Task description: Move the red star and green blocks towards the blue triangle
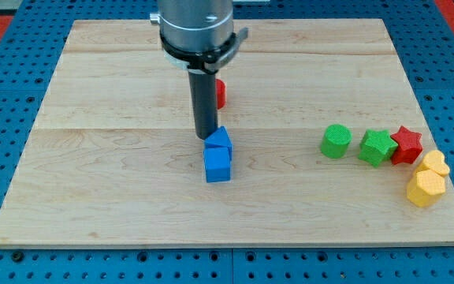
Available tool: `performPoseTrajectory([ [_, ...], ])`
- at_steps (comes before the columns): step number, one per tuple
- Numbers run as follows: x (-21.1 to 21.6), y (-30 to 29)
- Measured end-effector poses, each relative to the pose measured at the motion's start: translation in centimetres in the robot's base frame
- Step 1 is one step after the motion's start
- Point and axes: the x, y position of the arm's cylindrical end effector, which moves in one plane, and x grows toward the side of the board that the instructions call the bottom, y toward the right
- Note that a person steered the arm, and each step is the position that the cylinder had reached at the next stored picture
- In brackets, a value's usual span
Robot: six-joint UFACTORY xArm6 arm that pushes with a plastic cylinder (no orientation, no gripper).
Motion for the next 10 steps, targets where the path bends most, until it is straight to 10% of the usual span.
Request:
performPoseTrajectory([
  [3,-1.4,-1.0],
  [5,-8.8,15.9],
  [7,-2.9,35.5],
  [10,6.1,32.5],
])
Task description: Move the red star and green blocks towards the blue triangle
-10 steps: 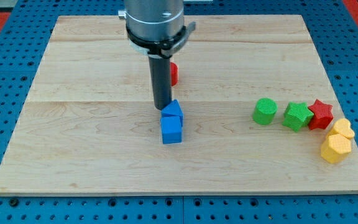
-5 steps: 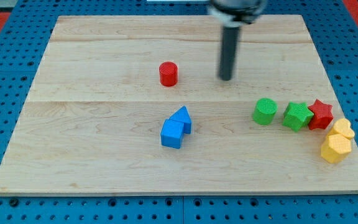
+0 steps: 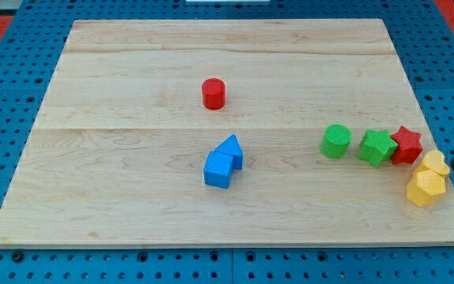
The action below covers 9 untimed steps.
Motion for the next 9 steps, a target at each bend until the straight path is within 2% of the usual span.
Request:
performPoseTrajectory([
  [1,0.0,-2.6],
  [3,0.0,-2.8],
  [5,-2.7,-1.5],
  [7,-3.3,-3.7],
  [8,-4.6,-5.3],
  [9,-4.8,-10.0],
])
